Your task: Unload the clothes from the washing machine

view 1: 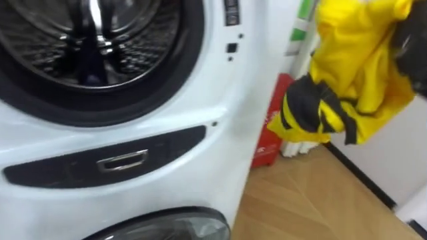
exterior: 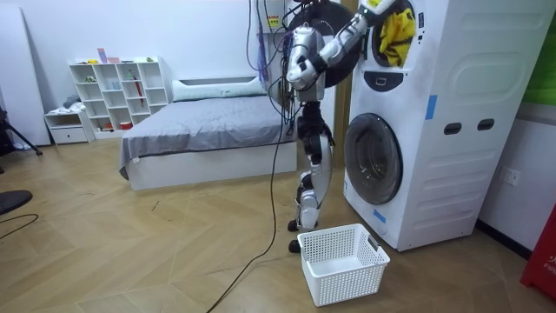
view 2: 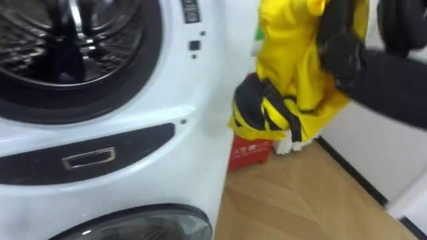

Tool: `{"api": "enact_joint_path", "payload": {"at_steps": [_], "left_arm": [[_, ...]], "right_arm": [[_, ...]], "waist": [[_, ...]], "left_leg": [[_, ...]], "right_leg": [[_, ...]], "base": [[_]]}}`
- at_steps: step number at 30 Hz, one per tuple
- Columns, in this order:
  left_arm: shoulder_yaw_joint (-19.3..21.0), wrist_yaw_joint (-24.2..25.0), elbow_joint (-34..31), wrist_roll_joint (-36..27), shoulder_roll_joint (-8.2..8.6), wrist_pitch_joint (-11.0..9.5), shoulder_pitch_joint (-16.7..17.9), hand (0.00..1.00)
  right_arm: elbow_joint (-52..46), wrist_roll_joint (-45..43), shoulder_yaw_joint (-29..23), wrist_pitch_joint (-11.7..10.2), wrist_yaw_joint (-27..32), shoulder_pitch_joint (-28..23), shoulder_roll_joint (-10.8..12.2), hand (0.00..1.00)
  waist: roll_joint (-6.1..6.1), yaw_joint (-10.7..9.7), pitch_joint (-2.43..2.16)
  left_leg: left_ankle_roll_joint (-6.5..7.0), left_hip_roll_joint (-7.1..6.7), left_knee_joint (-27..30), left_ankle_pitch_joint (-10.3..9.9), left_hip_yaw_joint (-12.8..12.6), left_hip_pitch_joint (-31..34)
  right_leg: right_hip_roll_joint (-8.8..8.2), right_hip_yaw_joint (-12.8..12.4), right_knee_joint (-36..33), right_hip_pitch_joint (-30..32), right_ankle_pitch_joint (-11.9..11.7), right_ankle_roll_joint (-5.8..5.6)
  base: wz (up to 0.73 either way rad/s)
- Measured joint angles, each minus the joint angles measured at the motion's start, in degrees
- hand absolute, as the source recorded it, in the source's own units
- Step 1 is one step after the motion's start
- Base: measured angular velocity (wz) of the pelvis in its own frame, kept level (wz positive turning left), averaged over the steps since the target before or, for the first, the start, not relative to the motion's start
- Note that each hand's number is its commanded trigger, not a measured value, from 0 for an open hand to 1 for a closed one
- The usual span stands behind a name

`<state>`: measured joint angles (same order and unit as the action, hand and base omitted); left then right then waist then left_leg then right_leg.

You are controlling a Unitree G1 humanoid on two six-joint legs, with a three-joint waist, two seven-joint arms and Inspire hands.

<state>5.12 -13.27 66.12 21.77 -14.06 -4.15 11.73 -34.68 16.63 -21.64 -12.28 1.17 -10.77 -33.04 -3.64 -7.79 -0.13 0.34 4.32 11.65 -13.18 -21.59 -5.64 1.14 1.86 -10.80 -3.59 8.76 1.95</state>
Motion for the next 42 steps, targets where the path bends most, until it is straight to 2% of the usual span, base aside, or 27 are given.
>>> {"api": "enact_joint_path", "payload": {"at_steps": [2,3,4,6,7,10,12,13,14,16,18,20,22,23,25,27,29,31,35,37,39,41,42], "left_arm": [[-1.13,-0.04,0.05,-0.46,-0.01,-0.01,-0.99,0.0],[-1.48,-0.05,0.06,-0.48,-0.01,-0.01,-1.33,0.0],[-2.04,-0.04,0.05,-0.52,-0.1,-0.02,-1.71,0.0],[-2.2,0.11,-0.01,-1.02,-0.13,0.05,-2.42,0.0],[-3.18,0.24,-0.04,-1.65,-0.42,0.09,-3.28,0.0],[-6.56,0.43,0.23,-2.45,-0.52,0.09,-5.22,0.0],[-8.49,0.72,0.58,-3.24,-0.43,0.45,-5.6,0.0],[-10.07,1.22,0.74,-4.46,-0.42,0.78,-6.07,0.0],[-11.09,1.37,0.97,-5.09,-0.41,1.01,-6.41,0.0],[-14.43,1.57,1.39,-6.71,-0.28,1.29,-7.59,0.0],[-15.83,1.56,1.43,-6.84,-0.21,1.29,-7.84,0.0],[-16.53,1.58,1.49,-8.25,0.21,1.38,-8.74,0.0],[-16.81,1.59,1.54,-9.99,0.92,1.94,-9.68,0.0],[-16.95,1.6,1.94,-10.43,1.14,1.97,-10.19,0.0],[-18.42,1.6,2.81,-14.0,1.99,1.08,-11.95,0.0],[-19.1,1.59,2.64,-15.61,2.44,0.86,-12.68,0.0],[-19.97,1.59,2.64,-16.31,2.66,0.73,-12.84,0.0],[-20.04,1.58,2.66,-17.54,3.03,0.67,-13.07,0.0],[-20.07,1.41,2.72,-17.79,3.28,0.02,-13.42,0.0],[-20.07,1.26,2.66,-17.79,3.68,-0.29,-13.79,0.0],[-20.07,0.95,2.66,-17.86,3.99,-0.43,-14.06,0.0],[-20.07,0.82,2.58,-17.85,4.06,-0.53,-14.22,0.0],[-20.19,0.45,2.58,-17.85,4.1,-0.78,-14.18,0.0]], "right_arm": [[2.47,1.11,-0.03,1.12,-0.33,-2.01,1.28,1.0],[4.21,1.4,0.03,2.66,-1.29,-2.59,2.22,1.0],[5.98,1.46,0.07,4.19,-2.15,-2.65,2.67,1.0],[7.99,2.02,0.07,5.48,-3.18,-2.67,3.74,1.0],[9.06,2.44,0.12,5.67,-3.85,-2.76,5.23,1.0],[12.49,5.89,1.94,5.82,-4.51,-2.88,7.3,1.0],[16.02,6.76,3.18,5.79,-5.53,-3.13,8.83,1.0],[19.59,8.02,4.03,5.97,-6.16,-3.52,9.43,1.0],[21.44,8.07,4.68,6.19,-6.32,-3.45,9.55,1.0],[28.38,8.0,7.14,6.79,-7.09,-2.63,10.14,1.0],[33.65,7.91,9.26,6.91,-7.59,-2.3,10.99,1.0],[37.27,7.04,10.76,7.44,-7.61,-2.1,11.89,1.0],[43.9,6.55,13.63,6.95,-7.57,0.97,13.83,1.0],[46.05,6.09,13.93,6.85,-7.53,1.72,14.34,1.0],[53.0,4.95,14.39,6.86,-6.89,3.56,15.66,1.0],[55.94,4.04,14.52,6.81,-5.84,4.14,15.84,1.0],[57.84,3.51,14.62,6.73,-4.5,4.59,15.86,1.0],[60.58,3.75,14.66,5.75,-2.56,5.25,15.86,1.0],[66.66,3.86,14.74,5.11,-0.55,7.22,15.97,1.0],[70.46,3.85,14.56,3.94,1.29,8.54,15.96,1.0],[71.5,3.8,14.27,3.76,2.57,8.88,15.97,1.0],[72.64,3.67,14.1,3.4,3.66,9.01,16.02,1.0],[73.59,3.54,14.1,3.27,4.11,9.01,16.04,0.63]], "waist": [[0.2,-0.31,0.12],[0.28,-0.23,0.11],[0.61,-0.17,0.37],[1.11,-0.5,0.48],[1.33,-1.38,0.49],[2.28,-1.2,0.76],[3.08,-1.79,0.67],[3.51,-2.8,0.49],[3.86,-2.93,0.53],[5.51,-3.22,0.58],[6.57,-3.48,0.52],[7.6,-3.64,0.79],[8.79,-4.77,0.81],[8.98,-4.84,0.91],[9.79,-5.04,1.2],[10.62,-5.41,1.1],[11.59,-6.38,1.32],[12.82,-7.24,1.26],[13.42,-7.24,1.37],[14.33,-7.33,1.47],[14.99,-7.33,1.48],[15.13,-7.47,1.53],[15.13,-7.51,1.54]], "left_leg": [[0.01,0.06,-0.35,0.0,-1.79,0.05],[-0.02,0.25,-0.47,-0.06,-3.32,0.05],[-0.12,0.38,-0.48,-0.21,-5.0,0.11],[-0.12,0.62,-0.44,-0.27,-6.8,0.69],[-0.11,0.92,0.03,-0.43,-7.71,1.47],[-0.12,1.06,-0.04,-0.48,-10.29,2.5],[-0.17,1.24,0.1,-0.81,-11.17,3.11],[-0.14,1.25,0.12,-0.86,-11.32,3.46],[-0.11,1.19,0.12,-0.88,-11.47,3.58],[-0.02,1.09,0.16,-0.93,-12.7,4.87],[-0.01,0.99,0.19,-0.93,-12.98,5.7],[0.04,0.99,0.2,-0.87,-13.92,6.58],[0.07,0.89,0.78,-0.86,-14.74,8.54],[0.08,0.86,1.08,-0.87,-14.89,8.85],[0.09,0.89,1.86,-0.87,-15.31,10.02],[0.11,0.91,2.11,-0.88,-15.43,11.06],[0.16,0.9,2.12,-0.85,-15.42,11.62],[0.26,0.81,2.12,-0.79,-15.37,12.67],[0.46,0.68,2.25,-0.63,-15.81,13.7],[0.47,0.62,2.67,-0.63,-15.69,14.55],[0.71,0.3,2.67,-0.48,-15.68,15.0],[0.74,-0.05,2.67,-0.46,-15.69,15.11],[0.75,-0.19,2.68,-0.46,-15.7,15.09]], "right_leg": [[0.21,-1.65,-0.14,0.9,-0.25,0.08],[0.58,-3.13,-0.48,1.66,-0.48,0.03],[0.97,-4.83,-1.07,2.72,-0.63,0.0],[1.41,-6.61,-1.02,4.2,-1.25,-0.11],[1.76,-7.58,-1.07,5.4,-1.79,-0.23],[2.3,-10.08,-1.77,7.97,-2.34,-0.39],[2.65,-11.08,-1.89,8.94,-2.48,-0.47],[2.69,-11.34,-1.98,9.69,-2.55,-0.51],[2.66,-11.46,-2.09,10.0,-2.58,-0.55],[2.86,-12.35,-3.18,12.16,-2.64,-0.66],[3.0,-13.11,-3.63,13.52,-2.65,-0.67],[3.08,-13.55,-4.38,15.04,-2.63,-0.69],[3.24,-14.43,-5.43,17.6,-2.63,-0.69],[3.28,-14.54,-5.62,17.93,-2.63,-0.69],[3.31,-14.66,-6.16,19.03,-2.62,-0.7],[3.34,-14.76,-6.14,20.25,-2.62,-0.69],[3.32,-14.73,-6.17,20.78,-2.62,-0.69],[3.27,-14.8,-6.8,22.04,-2.61,-0.7],[3.27,-15.03,-8.06,23.79,-2.3,-0.7],[3.16,-15.16,-8.07,24.72,-2.18,-0.78],[3.03,-15.42,-8.88,25.62,-1.9,-0.89],[2.87,-15.59,-10.14,26.3,-1.28,-0.97],[2.85,-15.67,-10.73,26.52,-1.05,-1.03]], "base": [[-0.54],[-0.7],[-0.72],[-0.58],[-0.49],[-0.49],[-0.33],[-0.17],[-0.14],[-0.28],[-0.25],[-0.23],[-0.24],[-0.06],[-0.02],[0.0],[0.0],[-0.02],[-0.02],[0.0],[-0.05],[0.0],[0.0]]}}
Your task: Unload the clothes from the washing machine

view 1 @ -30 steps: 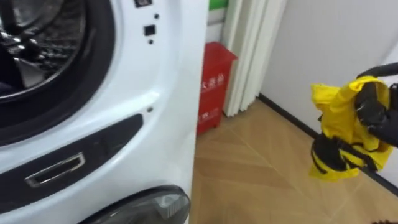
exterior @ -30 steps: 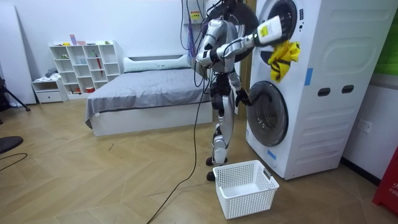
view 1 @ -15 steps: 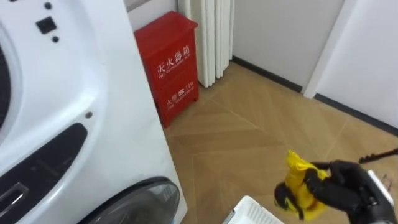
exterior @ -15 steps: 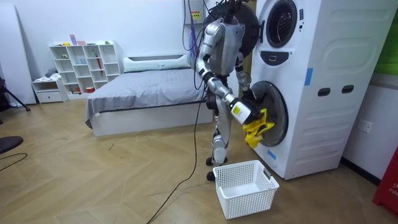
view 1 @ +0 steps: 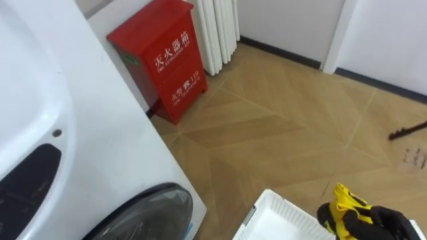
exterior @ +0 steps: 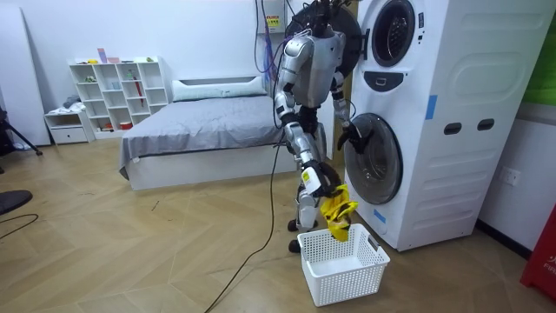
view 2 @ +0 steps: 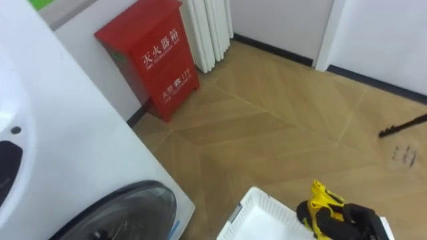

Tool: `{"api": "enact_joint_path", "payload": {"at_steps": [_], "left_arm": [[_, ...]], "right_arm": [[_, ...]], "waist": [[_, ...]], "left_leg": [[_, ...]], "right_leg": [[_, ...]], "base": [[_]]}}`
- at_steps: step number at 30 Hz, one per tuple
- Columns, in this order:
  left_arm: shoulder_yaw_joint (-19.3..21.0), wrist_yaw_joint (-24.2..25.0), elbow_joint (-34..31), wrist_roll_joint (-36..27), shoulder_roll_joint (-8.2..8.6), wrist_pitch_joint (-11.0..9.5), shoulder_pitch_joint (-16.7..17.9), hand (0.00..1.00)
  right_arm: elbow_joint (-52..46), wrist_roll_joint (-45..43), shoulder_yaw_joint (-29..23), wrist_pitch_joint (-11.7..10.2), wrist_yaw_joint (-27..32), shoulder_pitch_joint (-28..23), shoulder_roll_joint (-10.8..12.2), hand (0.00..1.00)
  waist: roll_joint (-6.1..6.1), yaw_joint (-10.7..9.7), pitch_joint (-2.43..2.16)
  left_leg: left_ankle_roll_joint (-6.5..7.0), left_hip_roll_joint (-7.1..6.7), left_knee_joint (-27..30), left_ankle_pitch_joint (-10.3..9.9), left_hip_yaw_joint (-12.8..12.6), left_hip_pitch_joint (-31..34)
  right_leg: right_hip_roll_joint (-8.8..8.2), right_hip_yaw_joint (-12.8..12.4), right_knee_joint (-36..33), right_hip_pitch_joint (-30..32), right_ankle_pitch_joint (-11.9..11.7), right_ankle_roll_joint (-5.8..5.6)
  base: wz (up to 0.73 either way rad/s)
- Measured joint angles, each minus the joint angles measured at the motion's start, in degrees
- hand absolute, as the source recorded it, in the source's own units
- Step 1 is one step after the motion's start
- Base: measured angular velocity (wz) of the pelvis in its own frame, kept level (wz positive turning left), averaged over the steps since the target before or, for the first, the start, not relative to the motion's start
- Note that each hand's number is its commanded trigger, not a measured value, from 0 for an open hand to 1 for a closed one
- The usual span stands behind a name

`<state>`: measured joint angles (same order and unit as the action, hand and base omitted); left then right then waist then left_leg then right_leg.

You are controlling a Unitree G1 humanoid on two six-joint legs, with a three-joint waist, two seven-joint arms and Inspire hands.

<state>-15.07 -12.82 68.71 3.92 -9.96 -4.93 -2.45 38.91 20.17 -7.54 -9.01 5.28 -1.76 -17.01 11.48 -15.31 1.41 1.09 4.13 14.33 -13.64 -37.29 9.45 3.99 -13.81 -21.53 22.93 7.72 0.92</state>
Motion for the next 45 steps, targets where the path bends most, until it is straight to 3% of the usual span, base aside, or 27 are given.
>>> {"api": "enact_joint_path", "payload": {"at_steps": [1,2,5,10,20,24,27,28,33,38,41,45], "left_arm": [[-0.35,-0.23,0.0,-0.18,0.0,-0.34,0.02,0.0],[-0.72,-0.35,-0.02,-0.83,0.0,-0.48,0.02,0.0],[-1.78,-0.55,-0.32,-2.33,0.08,-1.1,-0.11,0.0],[-2.13,-0.55,-0.63,-2.46,0.47,-1.91,-0.14,0.0],[-4.15,-0.69,-2.32,-2.47,0.64,-2.25,-0.03,0.0],[-4.33,-0.75,-2.29,-2.47,0.64,-3.12,-0.12,0.0],[-4.36,-0.86,-2.19,-2.48,0.64,-3.92,0.12,0.0],[-4.38,-1.3,-2.2,-2.52,0.64,-4.36,0.45,0.0],[-4.4,-1.8,-2.25,-2.55,0.64,-5.9,1.28,0.0],[-4.4,-1.8,-2.35,-2.68,0.64,-6.9,2.05,0.0],[-4.31,-1.76,-2.83,-2.54,0.62,-6.83,3.06,0.0],[-3.7,-1.65,-4.37,-1.51,0.57,-6.63,4.76,0.0]], "right_arm": [[1.07,0.01,0.05,-0.24,0.33,-0.02,0.0,0.1],[1.45,0.03,0.09,-0.23,0.48,-0.04,0.0,0.0],[2.82,0.08,0.29,-0.24,0.98,-0.03,0.05,0.0],[3.72,0.16,1.3,-0.37,1.03,-0.29,0.48,0.0],[3.43,1.95,2.95,-1.55,2.39,-2.0,1.19,0.0],[3.44,1.99,2.95,-1.93,4.26,-2.73,1.28,0.0],[3.43,2.02,2.96,-2.25,4.6,-3.4,1.29,0.0],[3.41,2.02,2.96,-2.25,4.59,-3.46,1.31,0.0],[3.43,2.03,2.96,-2.65,4.5,-4.01,1.32,0.0],[3.81,4.32,2.89,-2.95,4.45,-5.48,1.4,0.0],[8.1,6.81,1.37,-2.94,3.49,-6.33,1.36,0.0],[15.58,6.98,-1.65,-2.6,2.05,-8.51,1.8,0.0]], "waist": [[0.01,0.02,0.0],[0.02,0.03,-0.01],[0.1,0.03,-0.06],[0.82,0.0,-0.57],[1.05,0.13,-0.71],[0.92,0.04,-0.63],[0.4,0.01,-0.42],[-0.16,-0.01,-0.15],[-0.79,-0.17,-0.28],[-1.28,-0.4,-0.57],[-2.21,-0.41,-0.74],[-4.69,-0.15,-1.34]], "left_leg": [[0.0,-0.04,0.0,0.0,-0.01,-0.02],[0.0,-0.04,0.0,0.0,-0.03,-0.02],[0.01,-0.03,0.05,0.0,-0.04,-0.07],[0.01,0.04,0.07,0.0,0.02,-0.11],[0.22,-0.17,0.02,0.12,1.33,-0.15],[0.65,-0.87,-1.02,0.67,1.52,-0.49],[0.69,-1.04,-1.15,0.69,1.54,-1.32],[0.69,-1.12,-1.38,0.69,1.55,-1.6],[0.81,-1.61,-2.38,0.75,2.13,-2.71],[0.83,-1.66,-2.82,0.76,3.81,-3.84],[0.79,-1.56,-3.1,0.79,5.26,-5.65],[0.71,-1.79,-3.59,0.83,9.23,-8.6]], "right_leg": [[0.0,-0.01,-0.11,0.05,0.05,0.0],[0.01,-0.02,-0.12,0.05,0.05,0.0],[0.04,-0.01,-0.28,0.05,0.04,0.01],[0.01,0.17,-0.34,-0.03,0.04,0.02],[-0.32,0.98,-0.13,-0.44,0.03,0.04],[-0.69,1.03,-0.34,-0.35,0.1,-0.05],[-0.86,1.06,-0.34,-0.98,0.32,-0.24],[-0.9,1.08,-0.36,-1.09,0.43,-0.34],[-0.99,1.61,0.21,-2.75,0.54,-0.51],[-1.45,3.04,2.02,-5.06,0.54,-0.51],[-1.88,4.8,3.69,-8.23,0.72,-0.41],[-2.95,8.55,5.08,-13.12,1.97,-0.24]], "base": [[0.0],[0.0],[0.0],[0.0],[0.05],[0.01],[0.0],[0.0],[0.06],[0.15],[0.31],[0.5]]}}
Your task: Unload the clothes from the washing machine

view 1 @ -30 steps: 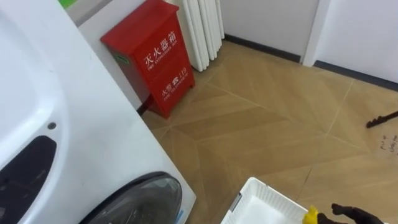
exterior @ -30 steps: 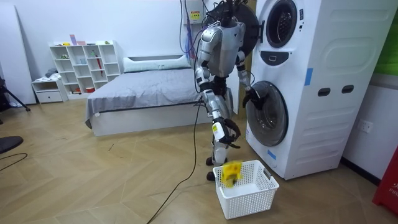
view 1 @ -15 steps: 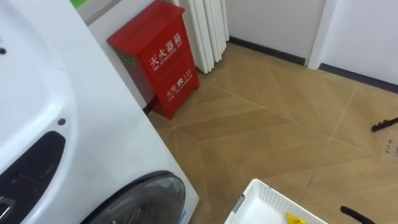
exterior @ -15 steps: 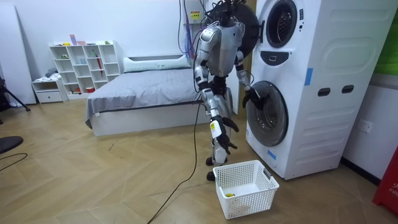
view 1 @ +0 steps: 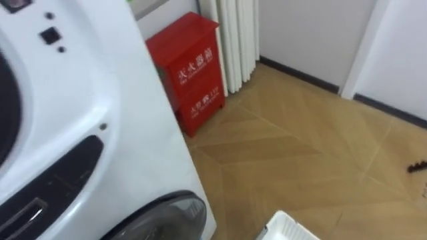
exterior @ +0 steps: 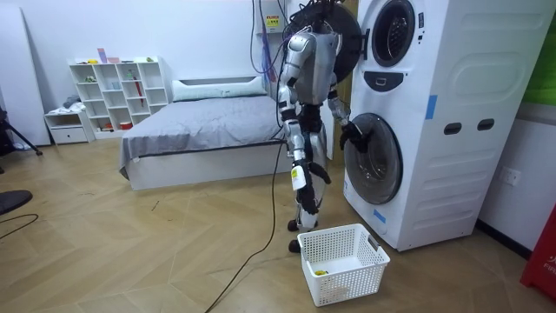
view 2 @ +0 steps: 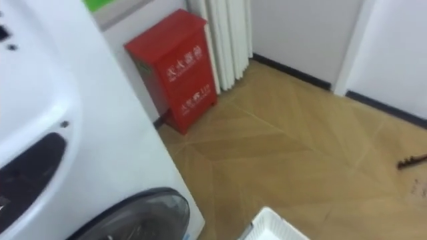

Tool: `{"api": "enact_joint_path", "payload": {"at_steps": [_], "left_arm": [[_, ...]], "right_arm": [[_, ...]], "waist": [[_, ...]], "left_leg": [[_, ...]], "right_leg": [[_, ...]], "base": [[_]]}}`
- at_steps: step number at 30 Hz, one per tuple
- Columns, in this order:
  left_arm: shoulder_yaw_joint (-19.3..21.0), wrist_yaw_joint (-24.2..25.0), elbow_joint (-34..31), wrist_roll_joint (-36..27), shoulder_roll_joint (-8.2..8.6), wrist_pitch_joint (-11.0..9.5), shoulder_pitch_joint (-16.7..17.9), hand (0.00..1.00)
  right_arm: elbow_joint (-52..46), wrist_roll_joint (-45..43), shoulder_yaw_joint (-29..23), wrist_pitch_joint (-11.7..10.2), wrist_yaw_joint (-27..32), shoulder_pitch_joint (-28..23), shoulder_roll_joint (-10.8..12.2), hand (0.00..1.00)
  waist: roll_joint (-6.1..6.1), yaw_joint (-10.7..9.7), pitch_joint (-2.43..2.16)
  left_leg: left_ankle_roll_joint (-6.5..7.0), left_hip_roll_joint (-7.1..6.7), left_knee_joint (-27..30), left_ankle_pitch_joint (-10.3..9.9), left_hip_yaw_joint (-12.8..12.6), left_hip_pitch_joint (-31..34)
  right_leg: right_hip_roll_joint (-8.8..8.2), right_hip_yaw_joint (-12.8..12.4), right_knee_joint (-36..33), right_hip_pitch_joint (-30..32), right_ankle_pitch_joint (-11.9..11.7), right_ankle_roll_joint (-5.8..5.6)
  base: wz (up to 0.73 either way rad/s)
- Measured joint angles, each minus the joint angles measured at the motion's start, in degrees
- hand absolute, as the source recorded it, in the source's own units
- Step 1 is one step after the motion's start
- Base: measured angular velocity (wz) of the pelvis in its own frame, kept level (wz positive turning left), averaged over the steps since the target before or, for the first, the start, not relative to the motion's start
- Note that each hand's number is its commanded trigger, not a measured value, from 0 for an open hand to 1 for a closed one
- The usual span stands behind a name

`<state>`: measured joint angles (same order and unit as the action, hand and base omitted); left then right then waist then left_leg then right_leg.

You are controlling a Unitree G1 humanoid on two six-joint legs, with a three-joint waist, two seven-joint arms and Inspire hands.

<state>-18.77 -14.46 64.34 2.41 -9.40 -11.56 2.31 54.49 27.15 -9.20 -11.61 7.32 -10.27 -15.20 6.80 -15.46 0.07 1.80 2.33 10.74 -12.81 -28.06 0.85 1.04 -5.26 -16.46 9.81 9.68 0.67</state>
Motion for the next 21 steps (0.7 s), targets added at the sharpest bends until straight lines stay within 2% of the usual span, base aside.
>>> {"api": "enact_joint_path", "payload": {"at_steps": [1,2,3,4,5,6,7,8,10,11,13,14,16,17,19,21], "left_arm": [[0.75,0.04,0.25,1.09,0.01,0.19,0.81,0.0],[0.88,0.04,0.28,1.22,-0.02,0.39,0.99,0.0],[1.26,0.06,0.35,1.95,0.01,0.94,1.79,0.0],[1.59,0.14,0.34,2.37,0.06,1.68,1.95,0.0],[2.45,0.24,0.36,2.77,0.2,2.0,2.04,0.0],[4.24,0.34,0.42,4.5,0.42,2.9,2.44,0.0],[6.44,0.44,0.88,5.93,0.75,3.54,2.95,0.0],[7.35,0.44,1.09,6.17,0.87,3.96,3.01,0.0],[11.8,0.4,1.25,7.56,1.15,5.29,4.65,0.0],[12.71,0.38,1.24,8.07,1.13,5.51,4.98,0.0],[15.59,-0.01,1.22,8.53,0.81,6.56,6.37,0.0],[15.95,-0.2,1.47,8.54,0.63,6.82,6.84,0.0],[16.32,-0.94,2.27,8.72,-0.29,8.47,8.08,0.0],[16.39,-1.24,2.28,9.2,-0.4,8.83,8.46,0.0],[17.58,-1.42,2.32,11.38,-0.37,9.89,10.37,0.0],[18.92,-1.38,2.61,12.53,-0.1,10.75,11.23,0.0]], "right_arm": [[2.44,0.04,-0.02,0.67,-0.43,-0.09,0.24,0.0],[3.55,0.1,-0.07,0.94,-0.59,-0.1,0.43,0.0],[5.99,0.15,-0.02,1.6,-1.03,-0.06,0.69,0.0],[8.38,0.12,0.0,2.52,-1.73,0.03,0.93,0.0],[9.35,0.09,0.01,3.09,-2.18,0.04,1.15,0.0],[11.17,0.15,0.14,4.03,-3.03,0.01,1.85,0.0],[13.2,0.16,0.17,4.69,-3.99,0.0,2.76,0.0],[14.17,0.17,0.22,5.25,-4.55,0.05,3.16,0.0],[16.17,-0.13,1.39,7.36,-7.23,0.29,4.73,0.0],[16.52,-0.57,1.51,7.76,-7.85,0.37,5.05,0.0],[17.54,-3.48,4.37,9.59,-9.4,1.41,5.59,0.0],[17.81,-4.31,5.45,9.87,-9.85,1.96,5.62,0.0],[19.46,-5.53,8.75,10.44,-11.32,3.8,5.68,0.0],[19.65,-5.54,9.44,10.51,-11.63,4.29,5.68,0.0],[19.65,-6.86,11.01,10.66,-12.54,5.78,5.84,0.0],[19.6,-10.59,12.42,11.42,-12.99,6.87,5.94,0.0]], "waist": [[-0.89,0.36,0.09],[-0.87,0.35,-0.24],[-1.66,0.53,-0.18],[-2.05,0.84,-0.41],[-2.28,1.34,-0.4],[-2.71,2.35,-0.52],[-3.34,3.3,-0.28],[-3.66,3.59,-0.32],[-4.59,5.85,-0.41],[-4.81,6.45,-0.38],[-5.7,9.54,-0.43],[-5.93,9.96,-0.33],[-7.32,11.24,0.15],[-7.38,11.63,0.17],[-8.08,13.58,0.83],[-8.87,14.69,0.77]], "left_leg": [[-0.01,0.01,-0.09,-0.01,0.91,-0.73],[-0.01,0.02,-0.1,-0.01,1.66,-0.99],[-0.02,0.0,-0.19,-0.01,2.49,-1.59],[-0.02,-0.13,-0.31,-0.01,3.65,-1.94],[-0.02,-0.2,-0.44,-0.01,4.15,-2.21],[-0.02,-0.26,-0.6,-0.01,5.28,-2.64],[-0.02,-0.35,-0.69,-0.01,6.63,-3.49],[-0.02,-0.42,-0.75,-0.01,7.04,-3.84],[-0.03,-0.98,-1.07,0.0,9.74,-4.62],[-0.03,-0.98,-1.08,0.0,10.2,-4.63],[-0.03,-1.15,-1.08,-0.01,11.44,-4.64],[-0.03,-1.21,-1.06,0.0,11.92,-4.64],[-0.02,-1.57,-0.9,0.0,14.27,-4.77],[-0.02,-1.6,-0.83,0.0,14.72,-4.78],[-0.02,-1.76,-0.64,-0.01,16.37,-5.22],[-0.02,-1.79,-0.51,-0.04,17.36,-4.96]], "right_leg": [[-0.25,1.25,0.83,-1.37,0.22,0.01],[-0.51,1.82,1.32,-2.06,0.21,0.01],[-0.96,3.01,2.11,-3.45,0.27,-0.02],[-1.07,4.24,2.92,-4.7,0.3,-0.03],[-1.09,4.58,3.16,-5.22,0.3,-0.04],[-1.15,5.51,3.89,-6.74,0.27,-0.05],[-1.27,6.91,4.71,-8.18,0.21,-0.05],[-1.38,7.41,5.15,-8.89,0.22,-0.06],[-1.92,9.74,6.98,-11.13,0.41,-0.11],[-1.92,10.25,6.99,-11.43,0.53,-0.19],[-2.06,11.36,7.02,-12.11,0.71,-0.32],[-2.11,11.78,7.07,-12.35,0.74,-0.37],[-2.48,14.23,8.06,-14.02,0.81,-0.49],[-2.53,14.86,8.1,-14.32,0.82,-0.52],[-2.7,16.98,8.58,-15.75,0.83,-0.54],[-2.74,17.95,8.6,-16.0,0.84,-0.55]], "base": [[0.47],[0.5],[0.52],[0.5],[0.46],[0.46],[0.49],[0.53],[0.52],[0.49],[0.31],[0.36],[0.51],[0.46],[0.36],[0.28]]}}
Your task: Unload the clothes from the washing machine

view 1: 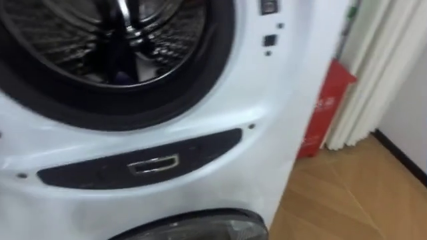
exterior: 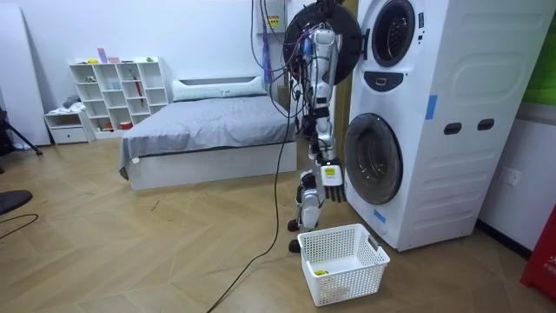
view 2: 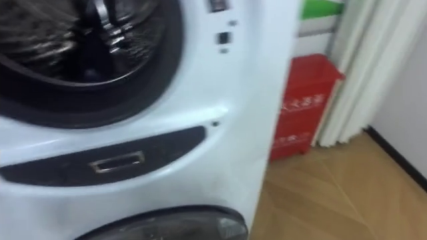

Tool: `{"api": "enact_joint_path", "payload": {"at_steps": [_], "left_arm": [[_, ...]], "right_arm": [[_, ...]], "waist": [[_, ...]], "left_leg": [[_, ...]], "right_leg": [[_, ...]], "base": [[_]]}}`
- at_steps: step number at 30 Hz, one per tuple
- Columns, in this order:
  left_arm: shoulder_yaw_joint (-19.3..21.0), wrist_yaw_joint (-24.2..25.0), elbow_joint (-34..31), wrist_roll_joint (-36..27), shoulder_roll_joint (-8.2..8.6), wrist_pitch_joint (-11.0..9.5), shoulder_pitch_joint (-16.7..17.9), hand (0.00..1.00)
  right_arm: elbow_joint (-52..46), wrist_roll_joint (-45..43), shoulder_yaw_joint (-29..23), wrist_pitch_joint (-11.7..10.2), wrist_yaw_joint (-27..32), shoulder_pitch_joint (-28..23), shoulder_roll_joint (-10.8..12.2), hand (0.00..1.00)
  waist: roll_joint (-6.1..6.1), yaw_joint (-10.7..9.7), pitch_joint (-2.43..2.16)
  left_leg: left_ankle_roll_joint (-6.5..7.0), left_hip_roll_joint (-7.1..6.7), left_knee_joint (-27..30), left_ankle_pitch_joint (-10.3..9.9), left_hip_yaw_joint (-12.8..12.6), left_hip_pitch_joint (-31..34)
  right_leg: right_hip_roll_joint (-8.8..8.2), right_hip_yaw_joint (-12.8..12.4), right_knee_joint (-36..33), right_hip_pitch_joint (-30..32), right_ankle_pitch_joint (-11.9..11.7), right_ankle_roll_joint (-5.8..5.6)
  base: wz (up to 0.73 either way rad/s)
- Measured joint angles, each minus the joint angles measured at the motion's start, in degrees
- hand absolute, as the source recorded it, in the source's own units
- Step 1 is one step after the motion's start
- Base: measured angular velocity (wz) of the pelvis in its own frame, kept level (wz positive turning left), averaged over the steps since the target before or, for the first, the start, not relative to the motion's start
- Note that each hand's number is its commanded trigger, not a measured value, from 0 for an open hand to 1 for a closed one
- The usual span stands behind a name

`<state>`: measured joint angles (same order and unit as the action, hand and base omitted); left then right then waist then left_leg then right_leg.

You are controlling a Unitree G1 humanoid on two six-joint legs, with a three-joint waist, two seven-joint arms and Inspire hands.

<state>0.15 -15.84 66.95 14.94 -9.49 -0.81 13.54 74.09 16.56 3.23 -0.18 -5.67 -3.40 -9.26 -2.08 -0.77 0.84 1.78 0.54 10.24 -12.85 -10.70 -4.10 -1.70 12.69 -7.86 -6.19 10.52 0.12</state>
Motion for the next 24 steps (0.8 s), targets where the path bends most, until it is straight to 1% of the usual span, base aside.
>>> {"api": "enact_joint_path", "payload": {"at_steps": [1,2,4,7,8,10,13,15,16,17,19,20,21,22,23,24], "left_arm": [[0.78,0.21,0.0,0.64,0.27,0.94,0.07,0.0],[1.01,0.27,0.0,0.88,0.43,1.36,0.07,0.0],[2.02,0.64,-0.04,0.99,1.17,2.75,0.44,0.0],[2.33,1.18,-0.16,1.61,1.3,3.49,0.52,0.0],[2.43,1.24,-0.27,1.6,1.32,3.56,0.59,0.0],[2.45,1.29,-0.52,1.57,1.32,4.32,0.94,0.0],[2.45,1.3,-0.53,1.57,1.34,4.6,0.49,0.0],[2.46,1.3,-0.52,1.65,1.34,4.7,-0.02,0.0],[2.45,1.3,-0.52,2.21,1.34,4.82,-0.38,0.0],[2.45,1.3,-0.53,2.51,1.34,4.88,-0.44,0.0],[3.53,1.37,-0.56,3.83,1.72,5.26,-0.64,0.0],[3.9,1.4,-0.56,4.0,1.81,5.37,-0.65,0.0],[4.25,1.57,-0.56,4.08,1.82,5.49,-0.64,0.0],[4.78,1.92,-0.59,4.56,1.79,5.55,-0.65,0.0],[5.05,2.14,-0.61,4.77,1.78,5.52,-0.75,0.0],[5.32,2.82,-0.71,4.78,1.6,5.53,-1.64,0.0]], "right_arm": [[-0.18,-1.88,0.54,0.31,-0.44,0.65,0.03,0.0],[-0.23,-2.42,0.78,0.32,-0.65,0.85,0.02,0.0],[-0.32,-3.65,2.32,0.34,-1.42,1.36,0.13,0.0],[-0.15,-3.71,2.63,0.47,-2.57,1.36,0.58,0.0],[-0.16,-3.65,3.05,0.46,-2.66,1.39,0.57,0.0],[0.01,-3.57,4.41,0.36,-2.58,1.64,0.56,0.0],[0.56,-3.51,4.41,0.28,-2.58,1.62,0.61,0.0],[0.95,-3.55,4.4,0.29,-2.66,1.38,0.69,0.0],[1.02,-3.28,4.41,0.29,-2.66,1.34,0.76,0.0],[1.02,-3.12,4.4,0.28,-2.66,1.21,0.82,0.0],[0.92,-3.15,4.22,0.28,-2.65,1.0,0.88,0.0],[0.91,-3.15,4.21,0.29,-2.63,1.0,0.88,0.0],[0.85,-3.28,4.09,0.28,-2.65,0.97,0.86,0.0],[0.73,-3.79,3.42,0.26,-2.76,0.83,0.79,0.0],[0.67,-3.87,2.7,0.23,-2.87,0.67,0.77,0.0],[0.67,-3.88,1.42,0.19,-3.22,0.45,0.73,0.0]], "waist": [[-0.19,0.74,-0.06],[-0.24,1.27,-0.08],[-0.06,1.91,-0.05],[0.25,2.88,-0.18],[0.23,2.89,-0.21],[0.23,2.79,-0.29],[0.1,2.53,-0.26],[-0.11,2.31,-0.36],[-0.3,2.28,-0.28],[-0.15,2.24,-0.18],[-0.11,2.11,-0.23],[-0.06,2.22,-0.22],[0.1,2.29,-0.18],[0.31,2.31,-0.18],[0.46,2.23,-0.2],[0.67,2.16,-0.34]], "left_leg": [[0.01,-0.03,0.08,-0.02,0.53,0.37],[0.02,-0.04,0.16,-0.04,0.63,0.52],[0.06,-0.28,0.22,-0.07,2.2,0.7],[0.06,-0.3,0.23,-0.07,2.88,0.55],[0.06,-0.3,0.25,-0.07,2.89,0.55],[0.05,-0.3,0.53,-0.06,2.9,0.52],[0.05,-0.33,0.82,-0.06,2.86,0.56],[0.06,-0.29,1.15,-0.07,2.75,0.27],[0.05,-0.29,1.59,-0.09,2.79,0.28],[0.04,-0.28,1.82,-0.16,2.9,0.33],[0.06,0.29,4.27,-1.62,3.13,1.45],[0.03,0.5,5.24,-2.07,3.29,1.89],[-0.06,0.96,7.68,-2.9,3.52,3.02],[-0.24,1.33,9.96,-3.6,4.27,4.32],[-0.38,1.49,11.13,-3.92,4.85,5.08],[-0.43,1.66,13.04,-3.97,5.5,6.33]], "right_leg": [[0.07,0.41,0.0,0.04,0.0,0.0],[0.09,0.6,0.01,0.04,0.0,0.0],[0.01,1.88,0.06,-0.72,0.0,-0.01],[0.04,2.42,0.13,-0.97,0.05,-0.08],[0.04,2.46,0.14,-1.09,0.06,-0.1],[0.04,2.58,0.13,-1.43,0.06,-0.11],[0.03,2.52,0.13,-1.71,0.06,-0.11],[0.04,2.17,0.12,-2.26,0.06,-0.11],[0.02,2.39,0.11,-2.61,0.06,-0.11],[0.02,2.45,0.12,-2.72,0.07,-0.11],[0.32,3.21,0.05,-3.01,0.21,-0.11],[0.52,3.15,0.04,-3.0,0.24,-0.08],[0.96,3.02,-0.11,-2.86,0.34,0.09],[1.36,3.16,-0.39,-2.66,0.55,0.38],[1.62,3.17,-0.73,-2.36,0.71,0.63],[2.0,3.2,-1.18,-1.38,0.77,0.75]], "base": [[0.26],[0.25],[0.32],[0.16],[0.0],[0.0],[0.0],[0.02],[0.08],[0.11],[0.07],[0.0],[0.06],[0.1],[0.24],[0.26]]}}
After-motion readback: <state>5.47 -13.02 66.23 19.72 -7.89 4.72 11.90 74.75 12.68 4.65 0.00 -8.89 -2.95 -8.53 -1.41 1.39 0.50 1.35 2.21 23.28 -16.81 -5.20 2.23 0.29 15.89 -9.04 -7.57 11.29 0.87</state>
